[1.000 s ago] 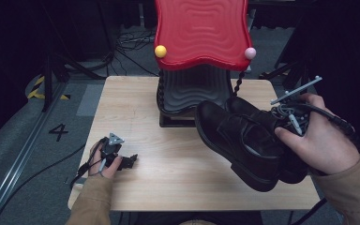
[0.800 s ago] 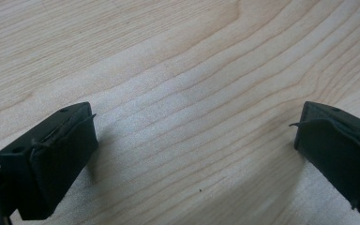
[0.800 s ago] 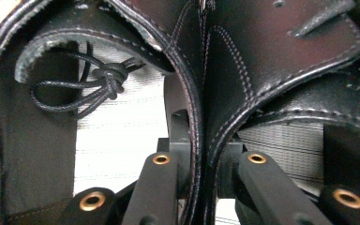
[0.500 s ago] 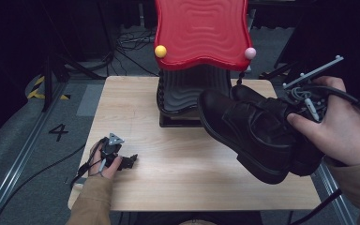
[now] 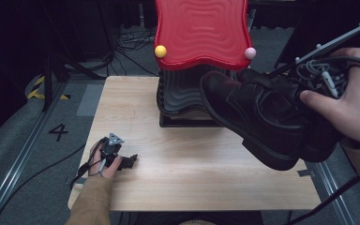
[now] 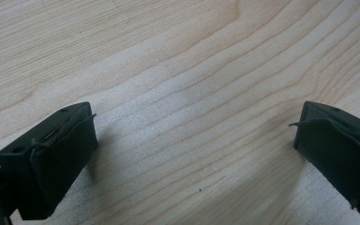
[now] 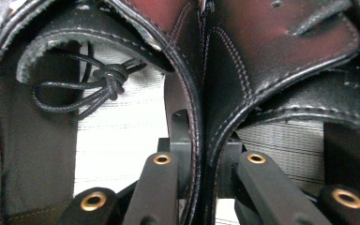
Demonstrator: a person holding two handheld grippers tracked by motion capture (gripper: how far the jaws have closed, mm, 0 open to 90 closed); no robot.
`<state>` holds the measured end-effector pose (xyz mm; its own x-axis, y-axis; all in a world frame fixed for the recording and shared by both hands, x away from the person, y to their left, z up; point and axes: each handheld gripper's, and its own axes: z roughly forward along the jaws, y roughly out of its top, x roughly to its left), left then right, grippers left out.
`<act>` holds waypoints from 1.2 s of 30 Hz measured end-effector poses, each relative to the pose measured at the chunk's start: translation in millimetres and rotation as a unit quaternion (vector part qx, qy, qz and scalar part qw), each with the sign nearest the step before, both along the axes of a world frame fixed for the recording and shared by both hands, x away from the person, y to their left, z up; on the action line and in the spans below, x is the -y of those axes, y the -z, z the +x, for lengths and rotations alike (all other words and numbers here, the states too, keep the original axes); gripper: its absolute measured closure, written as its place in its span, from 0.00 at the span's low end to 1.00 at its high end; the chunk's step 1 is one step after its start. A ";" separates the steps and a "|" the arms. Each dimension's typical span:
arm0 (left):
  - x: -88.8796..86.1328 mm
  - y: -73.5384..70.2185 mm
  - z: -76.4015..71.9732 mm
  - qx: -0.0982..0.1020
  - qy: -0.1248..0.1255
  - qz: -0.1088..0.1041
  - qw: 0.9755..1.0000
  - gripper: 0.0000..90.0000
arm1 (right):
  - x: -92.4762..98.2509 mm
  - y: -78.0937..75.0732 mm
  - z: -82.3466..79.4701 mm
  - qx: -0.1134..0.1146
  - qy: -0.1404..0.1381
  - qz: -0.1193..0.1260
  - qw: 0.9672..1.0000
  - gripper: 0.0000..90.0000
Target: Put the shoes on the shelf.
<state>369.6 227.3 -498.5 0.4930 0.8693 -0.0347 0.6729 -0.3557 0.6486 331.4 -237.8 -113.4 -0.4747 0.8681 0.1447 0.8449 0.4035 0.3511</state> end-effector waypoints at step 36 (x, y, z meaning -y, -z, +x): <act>-0.3 0.2 1.9 0.001 0.002 0.001 1.000 0.00 | -66.6 -116.9 101.0 0.073 0.092 0.025 0.993 0.92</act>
